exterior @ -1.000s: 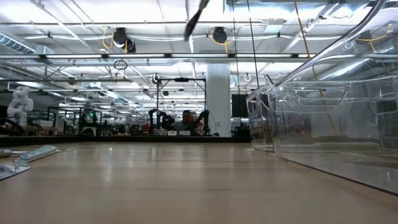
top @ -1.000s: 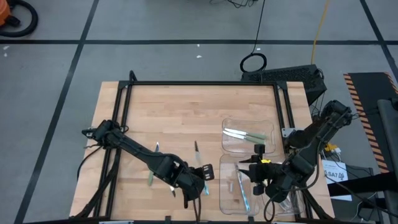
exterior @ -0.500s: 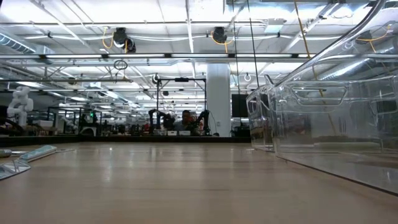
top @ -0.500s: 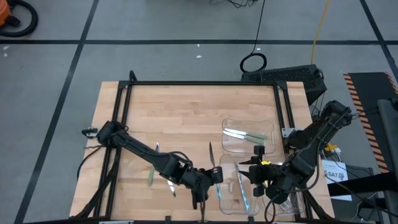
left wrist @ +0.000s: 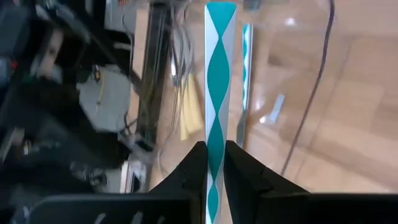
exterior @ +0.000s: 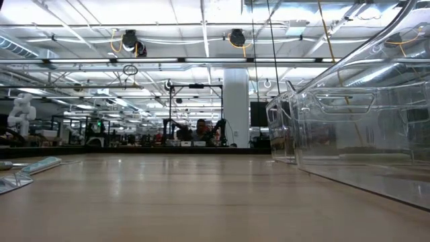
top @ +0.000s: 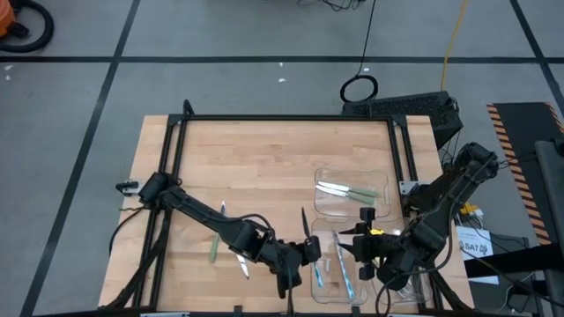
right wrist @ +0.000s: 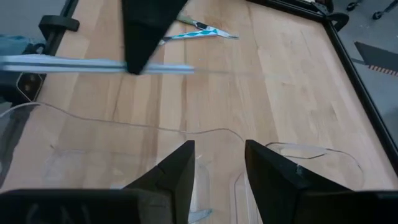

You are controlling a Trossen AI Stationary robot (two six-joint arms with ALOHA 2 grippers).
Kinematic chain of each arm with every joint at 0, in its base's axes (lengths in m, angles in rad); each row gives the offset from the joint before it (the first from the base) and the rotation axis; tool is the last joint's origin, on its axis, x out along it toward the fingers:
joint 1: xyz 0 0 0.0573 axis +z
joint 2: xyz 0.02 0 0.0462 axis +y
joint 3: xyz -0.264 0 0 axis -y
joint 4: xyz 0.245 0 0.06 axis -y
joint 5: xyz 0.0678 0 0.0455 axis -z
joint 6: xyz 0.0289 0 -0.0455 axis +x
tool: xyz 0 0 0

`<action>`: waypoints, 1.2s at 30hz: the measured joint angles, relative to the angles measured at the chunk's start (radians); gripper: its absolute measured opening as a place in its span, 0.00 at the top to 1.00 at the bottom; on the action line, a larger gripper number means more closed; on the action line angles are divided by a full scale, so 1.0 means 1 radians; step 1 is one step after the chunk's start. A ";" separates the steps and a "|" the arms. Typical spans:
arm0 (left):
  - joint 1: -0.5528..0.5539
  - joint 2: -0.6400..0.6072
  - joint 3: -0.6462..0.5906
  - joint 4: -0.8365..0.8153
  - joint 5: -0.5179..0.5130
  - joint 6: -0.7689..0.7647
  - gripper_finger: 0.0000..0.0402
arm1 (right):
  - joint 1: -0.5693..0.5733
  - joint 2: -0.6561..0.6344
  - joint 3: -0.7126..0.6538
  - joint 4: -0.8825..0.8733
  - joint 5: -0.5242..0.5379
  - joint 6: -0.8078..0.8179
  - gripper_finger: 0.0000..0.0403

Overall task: Sort silverware by color (type)
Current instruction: Put the blue knife into the bottom left transparent bin

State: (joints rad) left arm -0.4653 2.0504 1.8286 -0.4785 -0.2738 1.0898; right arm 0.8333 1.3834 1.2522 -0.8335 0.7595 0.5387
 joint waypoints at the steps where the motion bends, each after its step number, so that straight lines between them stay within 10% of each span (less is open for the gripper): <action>1: -0.001 0.004 0.000 0.012 0.010 0.008 0.91 | 0.000 0.001 0.000 0.000 0.000 0.000 0.66; 36: 0.046 0.197 0.000 0.381 0.239 0.179 0.91 | 0.002 0.001 0.000 -0.059 0.007 -0.028 0.66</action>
State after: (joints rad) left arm -0.4191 2.2478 1.8286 -0.0971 -0.0350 1.2689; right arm 0.8352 1.3846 1.2522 -0.8925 0.7662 0.5110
